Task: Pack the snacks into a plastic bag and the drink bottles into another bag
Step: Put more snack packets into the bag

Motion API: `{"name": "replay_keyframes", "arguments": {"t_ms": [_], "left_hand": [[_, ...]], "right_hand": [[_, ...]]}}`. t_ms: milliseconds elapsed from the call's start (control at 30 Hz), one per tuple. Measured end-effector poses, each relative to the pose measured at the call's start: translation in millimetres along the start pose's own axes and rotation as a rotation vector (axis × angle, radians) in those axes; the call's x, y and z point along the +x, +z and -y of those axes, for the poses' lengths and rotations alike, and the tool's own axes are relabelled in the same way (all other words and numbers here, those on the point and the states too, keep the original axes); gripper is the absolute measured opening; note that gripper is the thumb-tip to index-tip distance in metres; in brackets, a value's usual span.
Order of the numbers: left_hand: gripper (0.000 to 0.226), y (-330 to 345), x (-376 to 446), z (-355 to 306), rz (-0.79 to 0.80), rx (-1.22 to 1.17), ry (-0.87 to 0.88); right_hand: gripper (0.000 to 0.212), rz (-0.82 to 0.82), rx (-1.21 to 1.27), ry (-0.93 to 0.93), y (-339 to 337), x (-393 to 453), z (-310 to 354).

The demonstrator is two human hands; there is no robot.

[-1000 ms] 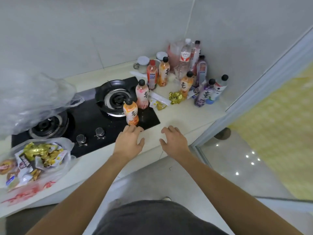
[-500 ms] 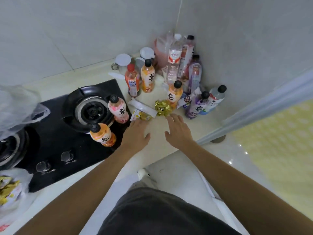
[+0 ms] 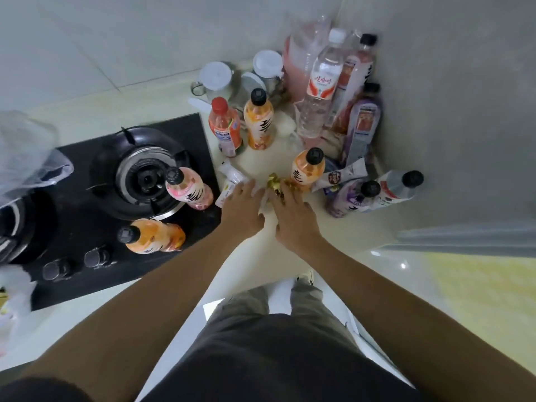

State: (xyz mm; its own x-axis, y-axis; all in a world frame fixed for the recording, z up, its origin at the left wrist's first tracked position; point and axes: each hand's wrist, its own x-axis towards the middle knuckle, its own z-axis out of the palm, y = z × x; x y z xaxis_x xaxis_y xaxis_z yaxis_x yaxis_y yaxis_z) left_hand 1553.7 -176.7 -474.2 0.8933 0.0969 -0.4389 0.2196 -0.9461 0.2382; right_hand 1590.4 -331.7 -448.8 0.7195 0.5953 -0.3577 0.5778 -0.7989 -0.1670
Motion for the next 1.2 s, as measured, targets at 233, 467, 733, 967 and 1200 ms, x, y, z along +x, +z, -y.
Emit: {"name": "replay_keyframes", "arguments": {"t_ms": [233, 467, 733, 967, 1200], "left_hand": [[0.076, 22.3, -27.4, -8.7, -0.007, -0.025, -0.014], [0.080, 36.1, -55.8, -2.9, -0.125, 0.000, 0.001], [0.066, 42.7, -64.1, 0.0, -0.115, -0.020, -0.206], [0.054, 50.2, -68.2, -10.9, -0.116, 0.047, -0.191], [0.054, 51.5, -75.3, -25.6, -0.166, 0.063, -0.205]], "right_hand": [[0.092, 0.021, 0.071, 0.013, 8.2, -16.3, -14.0], [0.087, -0.077, -0.039, -0.122, 4.5, -20.2, -29.0], [0.085, -0.006, -0.026, -0.130, 9.5, -16.7, -33.1], [0.069, 0.008, 0.095, -0.093, 19.4, -30.9, -40.6], [0.075, 0.095, 0.068, -0.077, 19.7, -39.2, -49.4]]}}
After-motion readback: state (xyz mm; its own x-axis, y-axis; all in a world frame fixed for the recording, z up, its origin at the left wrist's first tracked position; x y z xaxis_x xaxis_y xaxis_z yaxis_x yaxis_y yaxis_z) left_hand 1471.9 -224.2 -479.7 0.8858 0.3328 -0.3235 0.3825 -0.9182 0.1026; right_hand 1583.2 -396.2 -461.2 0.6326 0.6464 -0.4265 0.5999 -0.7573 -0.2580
